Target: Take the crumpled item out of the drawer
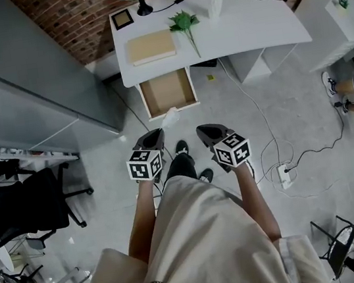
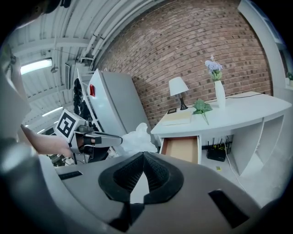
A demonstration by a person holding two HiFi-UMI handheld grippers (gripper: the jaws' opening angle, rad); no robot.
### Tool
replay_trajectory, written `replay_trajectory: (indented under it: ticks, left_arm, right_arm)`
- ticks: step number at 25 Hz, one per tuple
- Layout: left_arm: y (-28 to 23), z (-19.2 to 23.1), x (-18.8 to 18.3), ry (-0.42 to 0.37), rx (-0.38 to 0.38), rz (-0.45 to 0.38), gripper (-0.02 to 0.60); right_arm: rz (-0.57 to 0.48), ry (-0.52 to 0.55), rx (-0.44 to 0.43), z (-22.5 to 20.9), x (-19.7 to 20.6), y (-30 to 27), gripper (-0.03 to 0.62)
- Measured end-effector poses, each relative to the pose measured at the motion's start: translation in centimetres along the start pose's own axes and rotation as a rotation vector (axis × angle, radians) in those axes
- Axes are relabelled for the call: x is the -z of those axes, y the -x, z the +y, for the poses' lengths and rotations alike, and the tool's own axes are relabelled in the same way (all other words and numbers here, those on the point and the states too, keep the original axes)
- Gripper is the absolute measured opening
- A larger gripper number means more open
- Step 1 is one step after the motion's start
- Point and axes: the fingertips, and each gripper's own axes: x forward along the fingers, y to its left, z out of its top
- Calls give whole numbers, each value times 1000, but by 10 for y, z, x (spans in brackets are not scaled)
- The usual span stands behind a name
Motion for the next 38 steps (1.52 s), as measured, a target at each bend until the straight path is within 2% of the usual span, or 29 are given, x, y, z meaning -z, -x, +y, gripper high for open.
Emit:
replay_trajectory:
  ticks: [8,22,27,38]
  left_arm:
    - [-5,-8,0,-10,31,-11,18]
    - [-9,-9,10,-47,31,43,18]
    - [-10,-8,9,-56,24,34,18]
    - [-8,-11,12,-91,16,44,18]
  right_arm:
    - [-4,-10,-6,-1,2,2,25]
    - [3,-27,3,-4,9,3,25]
    - [-13,-60,-5,-3,7,3,25]
    - [-5,-58,-34,6,5,1,25]
